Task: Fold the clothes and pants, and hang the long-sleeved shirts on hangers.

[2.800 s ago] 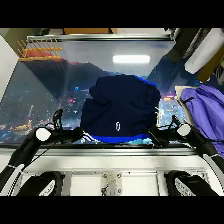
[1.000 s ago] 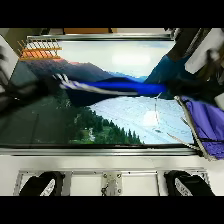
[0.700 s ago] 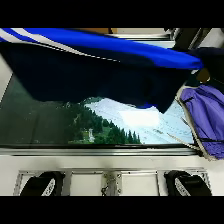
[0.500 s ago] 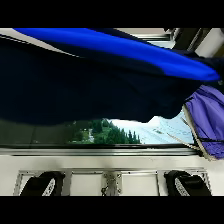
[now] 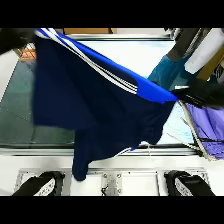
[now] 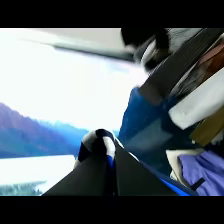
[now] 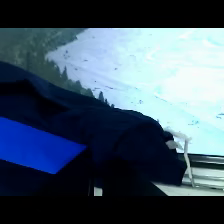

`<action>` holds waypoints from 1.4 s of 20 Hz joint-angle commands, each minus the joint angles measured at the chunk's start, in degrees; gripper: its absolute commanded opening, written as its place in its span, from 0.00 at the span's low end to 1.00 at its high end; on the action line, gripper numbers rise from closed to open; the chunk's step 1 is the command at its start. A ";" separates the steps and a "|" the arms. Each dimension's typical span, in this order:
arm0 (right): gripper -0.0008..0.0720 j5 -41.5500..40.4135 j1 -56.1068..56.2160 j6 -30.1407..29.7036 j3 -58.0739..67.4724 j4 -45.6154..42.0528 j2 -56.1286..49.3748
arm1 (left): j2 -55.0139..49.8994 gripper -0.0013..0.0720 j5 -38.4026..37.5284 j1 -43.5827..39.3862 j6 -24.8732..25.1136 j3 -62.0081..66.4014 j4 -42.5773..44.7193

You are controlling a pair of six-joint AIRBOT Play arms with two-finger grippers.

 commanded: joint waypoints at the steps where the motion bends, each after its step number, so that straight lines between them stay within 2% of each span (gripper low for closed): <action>1: 0.04 -5.70 -0.02 -4.57 -0.46 1.16 -15.34 | -16.28 0.03 -0.13 0.00 0.33 0.11 -6.64; 5: 0.04 -14.25 0.00 -5.90 0.37 0.48 -27.21 | -24.22 0.03 2.71 0.00 0.81 0.11 -6.51; 8: 0.04 -18.95 0.00 -6.91 0.50 -1.73 -27.85 | -23.74 0.03 2.54 0.09 2.89 0.11 -6.43; 11: 0.04 -16.22 0.07 -8.24 0.50 -6.71 -25.14 | -19.74 0.03 -1.46 0.57 3.26 0.09 -4.37; 13: 0.04 -13.07 0.20 -10.60 -0.46 -10.01 -22.34 | -14.64 0.03 -5.99 -0.74 3.04 -2.36 4.37; 15: 0.04 -12.17 0.48 -11.08 -4.26 -12.55 -18.86 | -7.76 0.03 -6.43 -2.47 0.96 -10.64 10.86; 19: 0.04 -13.73 1.22 -12.09 -18.21 -12.68 -12.11 | 5.64 0.03 -3.39 -5.55 0.50 -34.67 10.95; 23: 0.04 -19.74 2.25 -12.41 -31.91 -12.81 -8.66 | 14.62 0.03 1.31 -10.51 -3.06 -56.08 10.84; 28: 0.04 -28.15 3.02 -12.41 -41.66 -12.09 -8.59 | 20.96 0.03 8.76 -14.73 -6.97 -71.45 9.97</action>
